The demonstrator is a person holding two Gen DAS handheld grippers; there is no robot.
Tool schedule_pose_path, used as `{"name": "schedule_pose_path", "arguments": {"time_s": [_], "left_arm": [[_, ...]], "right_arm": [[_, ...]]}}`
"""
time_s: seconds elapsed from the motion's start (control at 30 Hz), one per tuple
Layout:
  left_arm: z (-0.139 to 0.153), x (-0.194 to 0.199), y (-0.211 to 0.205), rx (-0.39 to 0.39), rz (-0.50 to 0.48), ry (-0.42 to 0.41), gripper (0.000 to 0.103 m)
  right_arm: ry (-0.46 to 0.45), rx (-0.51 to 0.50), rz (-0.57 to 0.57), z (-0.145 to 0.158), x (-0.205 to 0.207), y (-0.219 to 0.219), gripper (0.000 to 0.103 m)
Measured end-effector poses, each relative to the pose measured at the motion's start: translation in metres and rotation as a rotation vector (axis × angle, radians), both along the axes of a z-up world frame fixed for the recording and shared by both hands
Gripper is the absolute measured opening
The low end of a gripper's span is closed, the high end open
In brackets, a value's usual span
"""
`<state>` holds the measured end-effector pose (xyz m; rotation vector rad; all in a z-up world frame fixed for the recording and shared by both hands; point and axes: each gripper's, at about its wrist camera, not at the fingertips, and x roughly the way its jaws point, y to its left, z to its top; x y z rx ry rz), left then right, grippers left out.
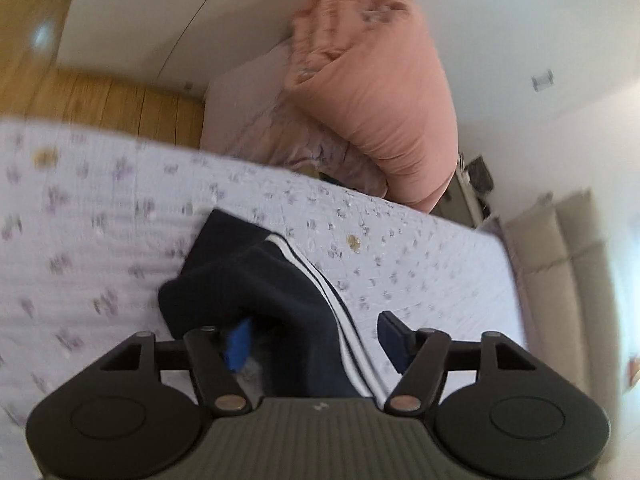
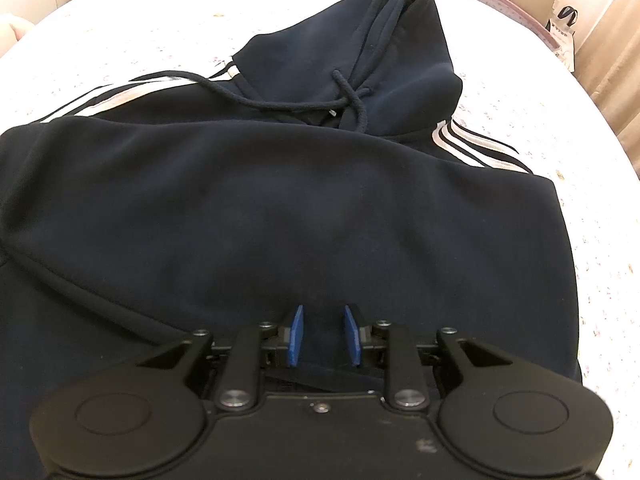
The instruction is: Fold large clothes
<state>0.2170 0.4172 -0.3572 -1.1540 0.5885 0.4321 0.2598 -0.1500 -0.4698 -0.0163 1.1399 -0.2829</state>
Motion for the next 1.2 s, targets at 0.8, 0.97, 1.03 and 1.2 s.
{"name": "schedule_pose_path", "arguments": {"time_s": [0.8, 0.97, 1.03, 1.2], "left_arm": [[0.107, 0.053, -0.175, 0.757, -0.446, -0.212, 0.007], [0.116, 0.055, -0.314, 0.793, -0.771, -0.365, 0.007], [0.112, 0.054, -0.369, 0.799, -0.878, -0.397, 0.007], [0.096, 0.036, -0.486, 0.760, -1.117, -0.467, 0.008]], "right_arm": [[-0.194, 0.202, -0.046, 0.031, -0.037, -0.029, 0.033], [-0.194, 0.185, -0.018, 0.043, -0.067, -0.048, 0.036], [-0.180, 0.201, -0.040, 0.043, -0.080, -0.065, 0.036], [-0.167, 0.221, -0.126, 0.047, -0.117, -0.116, 0.036]]}}
